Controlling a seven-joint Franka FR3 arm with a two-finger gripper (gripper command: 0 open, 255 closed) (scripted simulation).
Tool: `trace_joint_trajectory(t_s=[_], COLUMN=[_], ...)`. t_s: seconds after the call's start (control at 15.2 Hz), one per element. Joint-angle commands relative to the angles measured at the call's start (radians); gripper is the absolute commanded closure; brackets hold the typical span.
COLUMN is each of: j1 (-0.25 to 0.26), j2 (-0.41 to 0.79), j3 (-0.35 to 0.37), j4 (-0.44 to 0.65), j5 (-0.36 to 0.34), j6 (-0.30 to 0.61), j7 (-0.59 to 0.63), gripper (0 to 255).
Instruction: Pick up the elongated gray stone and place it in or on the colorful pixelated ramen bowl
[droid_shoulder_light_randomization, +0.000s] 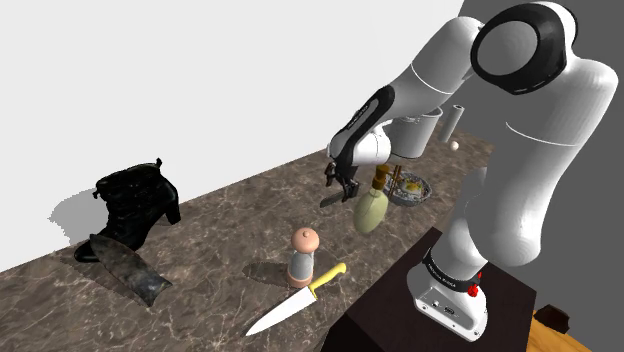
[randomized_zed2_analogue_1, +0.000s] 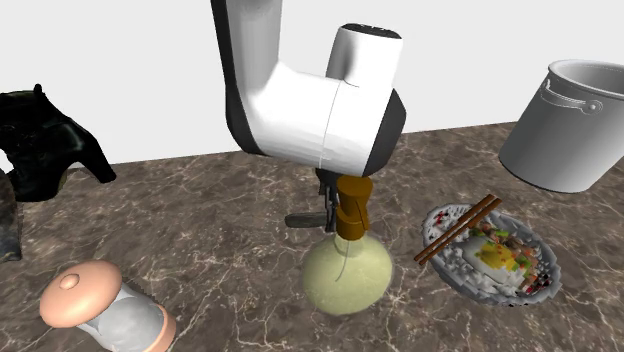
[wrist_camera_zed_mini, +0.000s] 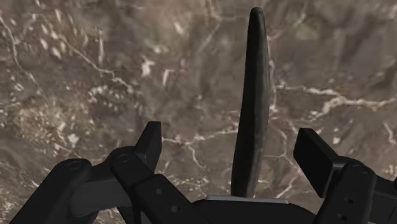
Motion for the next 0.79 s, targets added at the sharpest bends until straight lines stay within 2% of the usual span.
trace_joint_trajectory(t_s=[0.0, 0.07, 0.13, 0.4, 0.46, 0.66, 0.73], j1=[0.004, 0.006, 0.008, 0.002, 0.003, 0.004, 0.012], j2=[0.019, 0.019, 0.013, 0.028, 0.019, 0.019, -0.002], j3=[0.008, 0.009, 0.003, 0.014, 0.004, 0.007, -0.009], j4=[-0.019, -0.019, -0.017, -0.012, -0.011, -0.019, -0.024], j5=[0.008, 0.008, -0.008, 0.02, -0.001, 0.008, -0.034], j6=[0.006, 0.008, 0.001, 0.006, -0.001, 0.006, -0.003], j7=[-0.002, 0.002, 0.014, -0.009, 0.002, -0.002, 0.03], gripper=[0, 255, 255, 255, 255, 255, 255])
